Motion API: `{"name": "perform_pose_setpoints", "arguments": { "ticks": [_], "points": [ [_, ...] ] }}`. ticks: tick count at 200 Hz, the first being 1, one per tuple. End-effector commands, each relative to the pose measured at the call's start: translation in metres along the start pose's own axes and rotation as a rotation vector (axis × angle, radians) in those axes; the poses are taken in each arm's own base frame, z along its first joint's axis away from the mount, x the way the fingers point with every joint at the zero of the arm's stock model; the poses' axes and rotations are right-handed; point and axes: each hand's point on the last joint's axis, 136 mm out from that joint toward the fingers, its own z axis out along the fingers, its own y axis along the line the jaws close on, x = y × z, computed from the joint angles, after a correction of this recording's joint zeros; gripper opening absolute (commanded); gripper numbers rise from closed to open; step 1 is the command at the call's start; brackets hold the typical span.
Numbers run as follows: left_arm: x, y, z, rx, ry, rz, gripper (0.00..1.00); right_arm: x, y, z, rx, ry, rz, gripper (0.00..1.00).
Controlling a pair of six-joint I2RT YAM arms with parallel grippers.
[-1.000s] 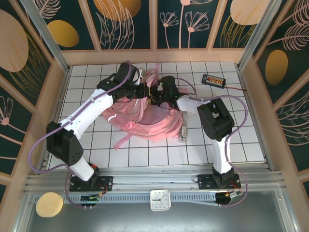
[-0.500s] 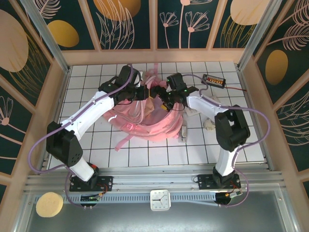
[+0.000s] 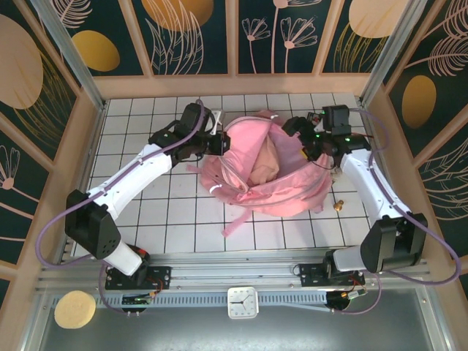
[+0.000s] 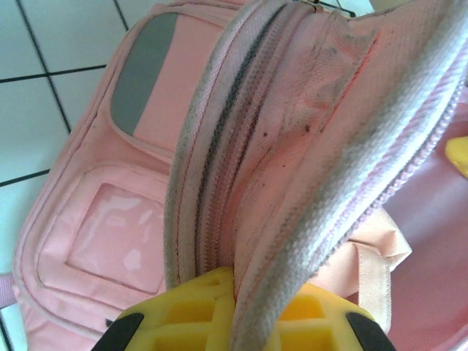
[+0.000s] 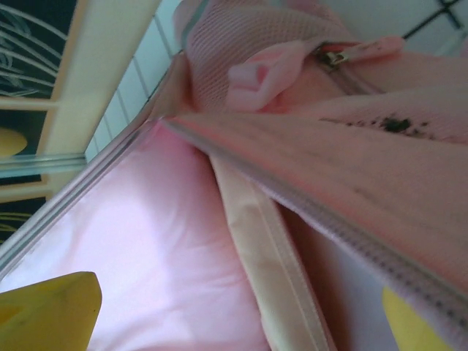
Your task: Pack books, pencil case, and school supplies into a backpack
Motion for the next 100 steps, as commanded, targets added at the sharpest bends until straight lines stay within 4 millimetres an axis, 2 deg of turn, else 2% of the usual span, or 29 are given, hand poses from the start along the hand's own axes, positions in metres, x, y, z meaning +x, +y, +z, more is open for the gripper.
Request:
{"name": "perform_pose_setpoints", "arguments": {
  "ticks": [1, 25, 51, 79, 100],
  "points": [
    [-0.010, 0.040, -0.003, -0.148, -0.033, 0.015, 0.00, 0.015, -0.010, 0.007, 0.020, 0.073, -0.069, 0.99],
    [-0.018, 0.041, -0.004, -0.161, -0.044, 0.028, 0.00, 0.029, 0.023, 0.020, -0.071, 0.109, -0.129, 0.99],
    [-0.036, 0.047, -0.019, -0.192, -0.079, 0.044, 0.00, 0.043, 0.053, 0.034, -0.106, 0.170, -0.183, 0.99],
    [-0.055, 0.063, -0.046, -0.245, -0.121, 0.047, 0.00, 0.061, 0.099, 0.041, -0.235, 0.242, -0.210, 0.99],
    [-0.063, 0.073, -0.063, -0.275, -0.139, 0.060, 0.00, 0.077, 0.146, 0.035, -0.416, 0.276, -0.280, 0.99]
  ]
}}
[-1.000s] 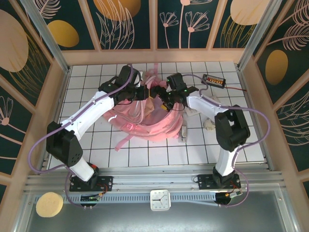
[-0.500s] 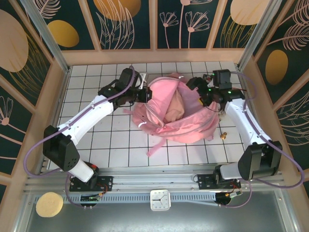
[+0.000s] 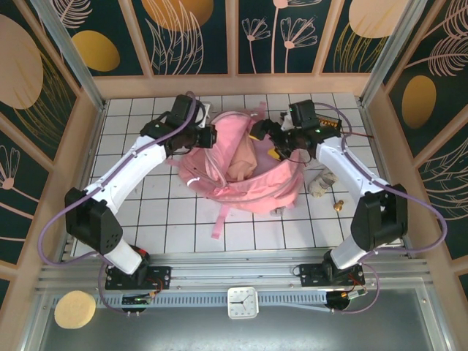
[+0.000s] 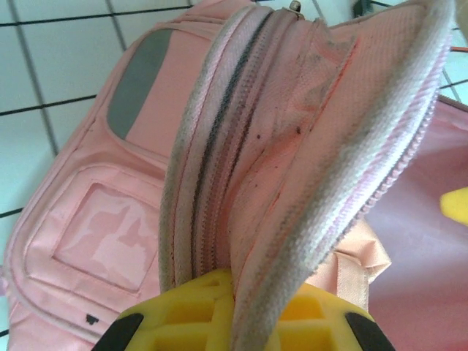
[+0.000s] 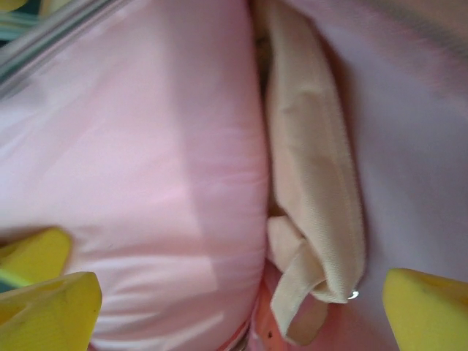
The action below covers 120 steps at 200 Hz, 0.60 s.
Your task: Pack books, pencil case, and school supplies into a backpack
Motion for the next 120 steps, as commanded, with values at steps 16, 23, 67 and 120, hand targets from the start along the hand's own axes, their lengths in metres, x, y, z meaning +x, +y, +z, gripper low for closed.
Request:
{"name": "perform_pose_setpoints", "arguments": {
  "ticks": [16, 23, 67, 120],
  "points": [
    [-0.040, 0.027, -0.046, -0.107, -0.134, 0.060, 0.00, 0.007, 0.115, -0.017, -0.455, -0.002, -0.207, 0.99],
    [-0.039, 0.029, -0.047, -0.113, -0.133, 0.062, 0.00, 0.009, 0.121, -0.018, -0.494, -0.010, -0.205, 0.99],
    [-0.029, 0.032, -0.044, -0.109, -0.115, 0.056, 0.00, 0.027, 0.151, -0.039, -0.764, 0.042, -0.262, 0.99],
    [-0.035, 0.039, -0.051, -0.163, -0.117, 0.087, 0.00, -0.031, 0.001, -0.035, 0.140, -0.193, -0.076, 0.99]
  ]
}}
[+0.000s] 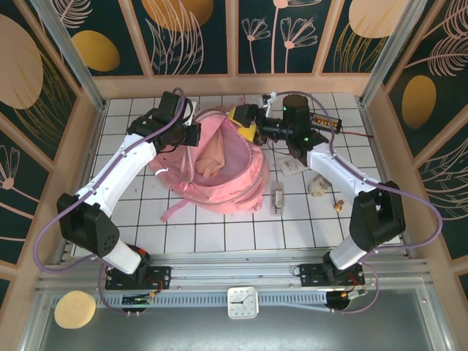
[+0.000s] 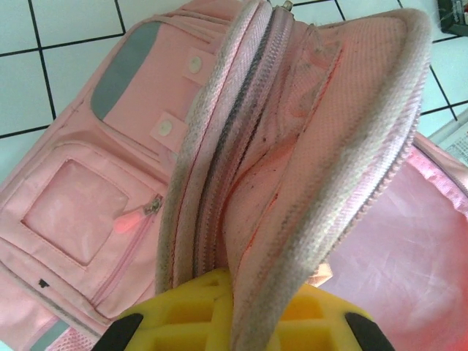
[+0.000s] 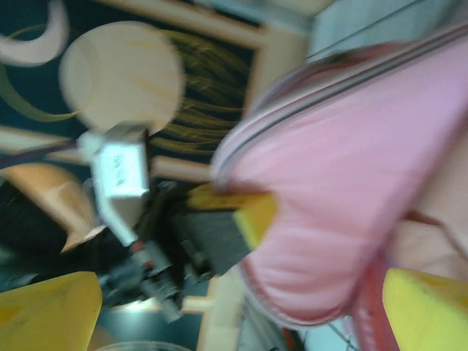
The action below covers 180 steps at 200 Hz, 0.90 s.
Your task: Pack books, pencil case, and school supplies into a backpack
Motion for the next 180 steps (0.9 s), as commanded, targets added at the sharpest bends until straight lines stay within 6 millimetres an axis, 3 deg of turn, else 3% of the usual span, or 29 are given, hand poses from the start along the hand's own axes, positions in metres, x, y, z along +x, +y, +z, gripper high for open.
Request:
{"name": "perform_pose_setpoints", "arguments": {
  "ticks": [1, 13, 26, 40, 51, 81, 105, 126, 153, 180],
  "points": [
    [-0.032, 0.002, -0.030, -0.018, -0.124, 0.025, 0.00, -0.016, -0.086, -0.072, 0.580, -0.115, 0.034, 0.99],
    [-0.028, 0.001, -0.028, -0.011, -0.111, 0.026, 0.00, -0.013, -0.128, -0.118, 0.776, -0.128, 0.106, 0.99],
    [-0.025, 0.000, -0.025, 0.004, -0.108, 0.020, 0.00, -0.005, -0.161, -0.159, 0.878, -0.129, 0.211, 0.99],
    [-0.022, -0.002, -0.023, 0.019, -0.110, 0.011, 0.00, 0.001, -0.183, -0.190, 0.925, -0.150, 0.267, 0.99],
    [-0.019, -0.003, -0.020, 0.025, -0.108, 0.008, 0.00, 0.000, -0.191, -0.199, 0.908, -0.174, 0.279, 0.99],
    [-0.010, -0.002, -0.012, 0.031, -0.083, 0.013, 0.00, -0.015, -0.210, -0.181, 0.837, -0.207, 0.320, 0.99],
    [-0.009, -0.002, -0.011, 0.030, -0.082, 0.016, 0.00, -0.027, -0.249, -0.169, 0.964, -0.203, 0.416, 0.99],
    [-0.010, -0.003, -0.013, 0.035, -0.089, 0.011, 0.00, -0.039, -0.263, -0.155, 0.997, -0.258, 0.439, 0.99],
    [-0.007, -0.003, -0.012, 0.038, -0.087, 0.004, 0.00, -0.036, -0.285, -0.134, 1.036, -0.249, 0.499, 0.99],
    [-0.006, -0.004, -0.014, 0.049, -0.100, -0.009, 0.00, -0.030, -0.320, -0.135, 1.190, -0.203, 0.558, 0.99]
  ]
}}
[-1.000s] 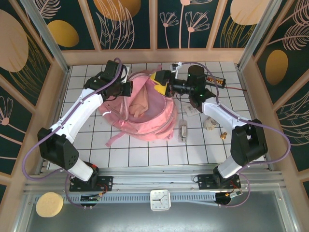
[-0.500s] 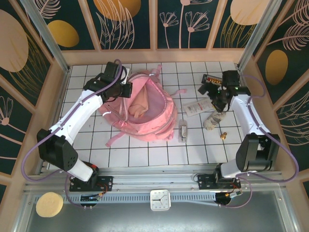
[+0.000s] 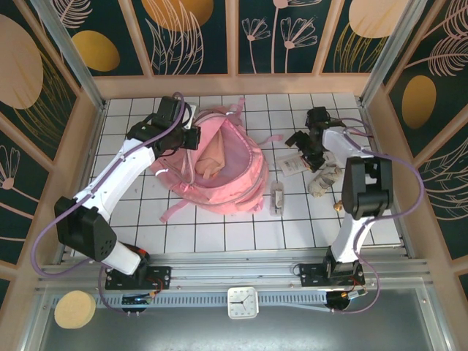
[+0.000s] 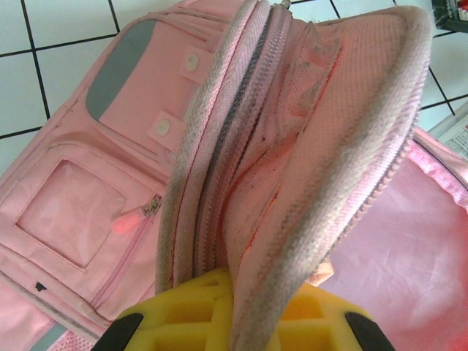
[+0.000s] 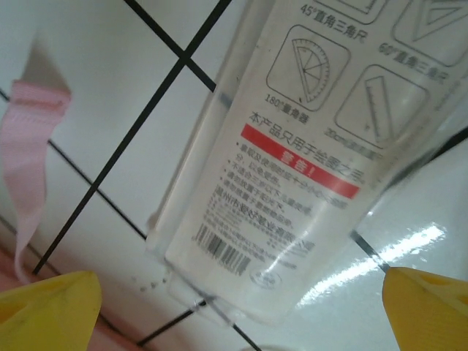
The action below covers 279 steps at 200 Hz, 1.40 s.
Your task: Pack books, pencil case, and school supplies into a backpack
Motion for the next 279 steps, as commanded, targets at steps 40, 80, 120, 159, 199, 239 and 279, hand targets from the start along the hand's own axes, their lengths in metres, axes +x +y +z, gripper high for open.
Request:
{"name": "perform_pose_setpoints", "arguments": {
  "ticks": [40, 80, 120, 159, 199, 239, 279],
  "points": [
    [-0.013, -0.001, -0.016, 0.021, -0.087, -0.021, 0.00, -0.018, -0.018, 0.043, 0.214, -0.003, 0.085, 0.99],
    [-0.013, -0.001, -0.018, 0.021, -0.094, -0.015, 0.00, -0.013, -0.035, 0.063, 0.290, 0.026, 0.097, 0.99],
    [-0.010, 0.000, -0.018, 0.019, -0.092, -0.007, 0.00, 0.005, -0.060, 0.077, 0.372, 0.082, 0.096, 0.99],
    [-0.010, -0.001, -0.018, 0.026, -0.105, -0.004, 0.00, 0.008, -0.070, 0.077, 0.400, 0.094, 0.084, 0.92],
    [-0.005, 0.000, -0.017, 0.027, -0.108, -0.009, 0.00, 0.016, -0.067, 0.078, 0.380, 0.115, 0.064, 0.68],
    [-0.006, 0.001, -0.020, 0.021, -0.115, -0.007, 0.00, 0.011, -0.049, 0.058, 0.341, 0.076, 0.013, 0.46],
    [-0.008, -0.001, -0.020, 0.029, -0.119, -0.008, 0.00, 0.008, -0.034, 0.032, 0.291, 0.046, -0.030, 0.29]
  ]
}}
